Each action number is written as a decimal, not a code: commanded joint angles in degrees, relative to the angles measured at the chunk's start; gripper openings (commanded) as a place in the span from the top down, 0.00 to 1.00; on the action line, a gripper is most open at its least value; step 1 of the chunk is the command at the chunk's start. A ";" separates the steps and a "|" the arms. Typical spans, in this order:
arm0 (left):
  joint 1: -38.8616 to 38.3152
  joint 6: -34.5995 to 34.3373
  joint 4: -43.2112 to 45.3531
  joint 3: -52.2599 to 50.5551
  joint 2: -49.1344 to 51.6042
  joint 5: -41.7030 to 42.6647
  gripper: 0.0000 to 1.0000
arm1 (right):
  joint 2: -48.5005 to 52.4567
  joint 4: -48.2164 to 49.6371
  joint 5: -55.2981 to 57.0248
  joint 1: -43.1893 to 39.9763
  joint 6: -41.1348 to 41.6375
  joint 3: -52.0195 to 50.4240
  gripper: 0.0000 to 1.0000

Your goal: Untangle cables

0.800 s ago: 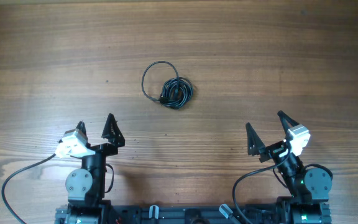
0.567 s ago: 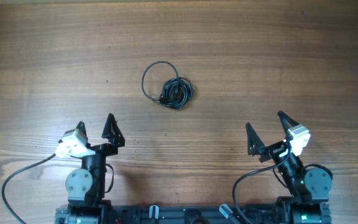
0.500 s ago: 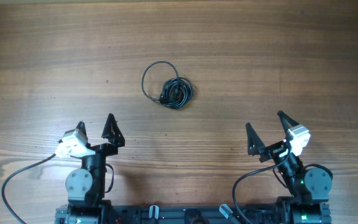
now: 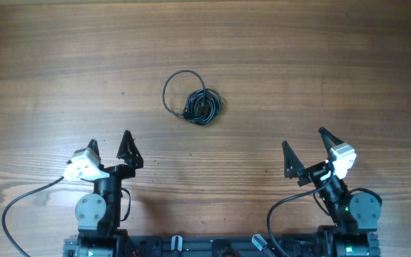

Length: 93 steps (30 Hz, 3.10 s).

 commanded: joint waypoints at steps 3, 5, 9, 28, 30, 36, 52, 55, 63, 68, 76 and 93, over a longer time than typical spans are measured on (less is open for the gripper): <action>0.07 -0.35 -0.39 -0.02 0.07 0.48 0.00 | -0.61 0.28 -0.48 0.33 -1.03 -0.07 0.00; 0.07 -0.35 -0.39 -0.02 0.07 0.48 0.00 | -0.61 0.28 -0.48 0.33 -1.03 -0.07 0.00; 0.07 -0.35 -0.39 -0.02 0.07 0.48 0.00 | -0.61 0.28 -0.48 0.33 -1.03 -0.07 0.00; 0.07 -0.35 -0.39 -0.02 0.22 0.48 0.00 | -0.61 0.28 -0.48 0.33 -1.03 -0.07 0.00; 0.07 -0.35 -0.39 -0.02 0.22 0.48 0.00 | -0.61 0.28 -0.48 0.33 -1.03 -0.07 0.00; 0.07 -0.35 -0.39 -0.02 0.22 0.48 0.00 | -0.61 0.35 -0.48 0.33 -1.03 -0.07 0.00; 0.04 -0.35 -0.39 -0.02 0.22 0.70 0.00 | -0.48 0.11 1.88 0.33 -3.15 -0.07 0.00; 0.07 -0.33 -0.37 -0.02 0.22 0.24 0.00 | 0.22 0.09 1.90 0.33 -6.73 -0.07 0.00; 0.04 0.35 -0.39 0.04 0.24 1.88 0.00 | 1.97 0.72 0.42 0.33 -9.97 0.09 0.00; 0.07 5.70 -1.07 2.10 1.46 6.80 0.00 | 2.45 0.68 -1.99 0.33 -7.06 1.57 0.00; 0.07 5.73 -1.95 10.58 12.26 7.82 0.00 | 7.15 0.74 -7.23 0.33 -5.51 5.03 0.00; 0.04 5.75 -22.69 50.69 51.84 8.92 0.00 | 32.57 0.15 -10.27 0.33 -5.68 24.28 0.00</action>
